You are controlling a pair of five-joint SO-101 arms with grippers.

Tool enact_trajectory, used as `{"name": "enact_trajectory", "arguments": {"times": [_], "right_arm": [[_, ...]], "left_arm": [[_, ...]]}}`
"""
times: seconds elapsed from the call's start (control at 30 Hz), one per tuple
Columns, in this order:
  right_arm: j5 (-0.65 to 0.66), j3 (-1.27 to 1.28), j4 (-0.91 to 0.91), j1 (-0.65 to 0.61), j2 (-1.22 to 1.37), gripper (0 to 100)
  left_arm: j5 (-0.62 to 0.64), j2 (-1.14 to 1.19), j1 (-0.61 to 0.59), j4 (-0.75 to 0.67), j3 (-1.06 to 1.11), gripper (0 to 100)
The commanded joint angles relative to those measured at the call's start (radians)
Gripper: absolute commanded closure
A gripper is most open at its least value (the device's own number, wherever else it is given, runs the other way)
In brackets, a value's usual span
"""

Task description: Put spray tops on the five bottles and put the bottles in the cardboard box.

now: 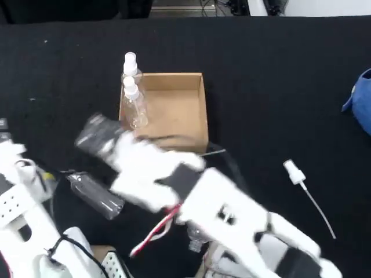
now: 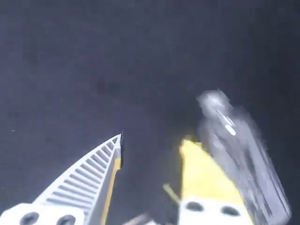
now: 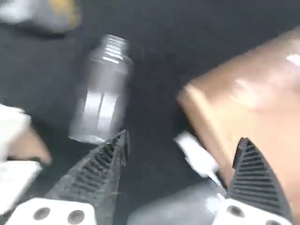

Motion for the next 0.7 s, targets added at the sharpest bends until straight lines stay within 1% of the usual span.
{"name": "enact_trajectory", "arguments": {"times": [0.0,0.07,0.17,0.3,0.37,0.47,0.57,0.67], "right_arm": [[0.031,-0.068,0.166,0.351,-0.179,68.0],[0.032,-0.068,0.215,0.516,-0.223,68.0],[0.032,-0.048,0.250,0.747,-0.266,68.0],[0.034,0.021,0.247,0.971,-0.274,68.0],[0.057,0.062,0.222,1.040,-0.272,68.0],[0.123,0.130,0.166,1.102,-0.272,68.0],[0.146,0.183,0.109,1.148,-0.272,68.0],[0.147,0.206,0.078,1.183,-0.272,68.0]], "left_arm": [[-0.005,-0.011,0.173,0.138,-0.070,77],[-0.003,-0.011,0.232,0.181,-0.077,73],[0.002,-0.009,0.308,0.204,-0.085,73],[0.144,0.002,0.374,0.184,-0.064,73],[0.219,0.002,0.406,0.141,-0.024,73],[0.292,0.002,0.437,0.069,0.044,73],[0.327,0.002,0.437,0.017,0.116,73],[0.334,0.002,0.435,0.008,0.153,73]]}}
